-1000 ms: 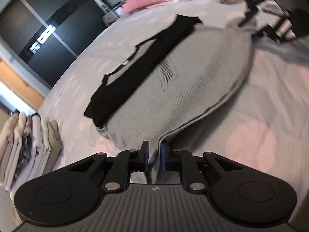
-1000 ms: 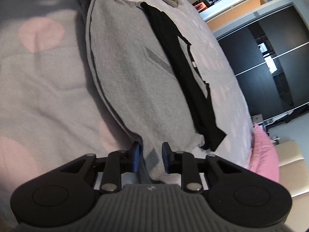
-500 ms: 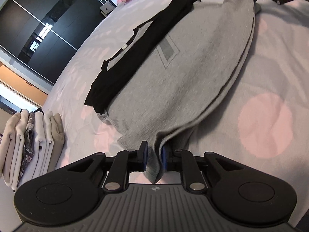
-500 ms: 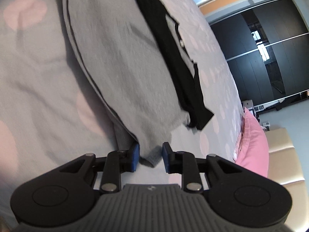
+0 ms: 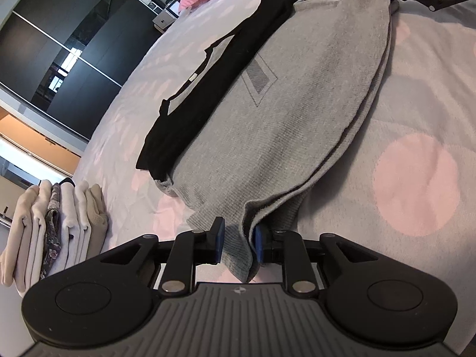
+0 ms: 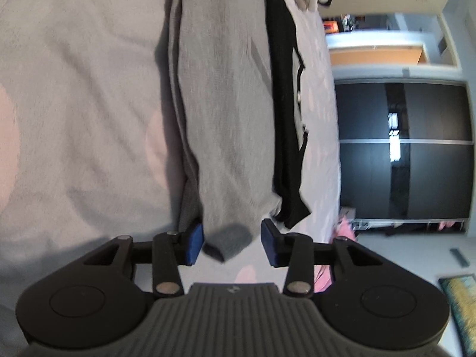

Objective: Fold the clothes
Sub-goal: 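Lift the folded shirt edge with both grippers and fold it over again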

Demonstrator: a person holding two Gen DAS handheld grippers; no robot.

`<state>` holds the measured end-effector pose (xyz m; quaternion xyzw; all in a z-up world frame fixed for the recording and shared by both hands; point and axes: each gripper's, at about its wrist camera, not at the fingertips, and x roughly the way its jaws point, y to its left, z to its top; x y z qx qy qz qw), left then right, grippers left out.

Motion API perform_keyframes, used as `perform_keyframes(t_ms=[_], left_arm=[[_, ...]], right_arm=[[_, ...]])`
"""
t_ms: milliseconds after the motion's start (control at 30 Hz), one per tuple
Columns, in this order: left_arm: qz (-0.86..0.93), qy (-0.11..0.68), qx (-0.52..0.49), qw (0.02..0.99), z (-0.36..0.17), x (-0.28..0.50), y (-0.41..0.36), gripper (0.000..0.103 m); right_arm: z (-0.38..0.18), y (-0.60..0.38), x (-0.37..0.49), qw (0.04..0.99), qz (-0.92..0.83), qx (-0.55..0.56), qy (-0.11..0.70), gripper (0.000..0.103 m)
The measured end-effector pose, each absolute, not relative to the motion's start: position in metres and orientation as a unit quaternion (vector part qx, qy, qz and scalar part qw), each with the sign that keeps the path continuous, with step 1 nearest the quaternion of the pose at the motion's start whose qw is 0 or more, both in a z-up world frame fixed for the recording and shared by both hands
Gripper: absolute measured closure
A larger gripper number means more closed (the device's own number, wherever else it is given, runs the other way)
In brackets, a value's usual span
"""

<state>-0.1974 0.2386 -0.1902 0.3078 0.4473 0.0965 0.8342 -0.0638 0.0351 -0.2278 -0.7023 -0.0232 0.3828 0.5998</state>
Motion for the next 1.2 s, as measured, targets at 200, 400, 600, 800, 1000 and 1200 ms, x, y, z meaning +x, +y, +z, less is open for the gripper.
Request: perform_keyframes(t_ms=[200,400,600,800,1000,1200], left_arm=[[0.113,0.429,0.27,0.855,-0.173,-0.198,0.246,0.1],[0.151,0.395,0.176,0.889,-0.127,-0.194,0.269,0.101],[0.15,0.386,0.095,0.905,-0.081,-0.172,0.306,0.101],[0.143,0.408,0.07,0.899,-0.067,-0.127,0.347,0.101],[0.135,0.429,0.044,0.892,-0.054,-0.081,0.387,0.101],[0.132,0.459,0.035,0.878,-0.068,-0.032,0.426,0.101]], right_arm=[[-0.209,0.039,-0.055,0.642,0.388,-0.661,0.014,0.098],[-0.159,0.045,-0.038,0.736,0.367,-0.567,0.04,0.098],[-0.1,0.062,-0.01,0.777,0.369,-0.505,0.073,0.098],[-0.056,0.084,0.027,0.786,0.386,-0.472,0.1,0.098],[-0.046,0.118,0.069,0.783,0.395,-0.464,0.126,0.098],[-0.055,0.168,0.131,0.788,0.393,-0.441,0.172,0.098]])
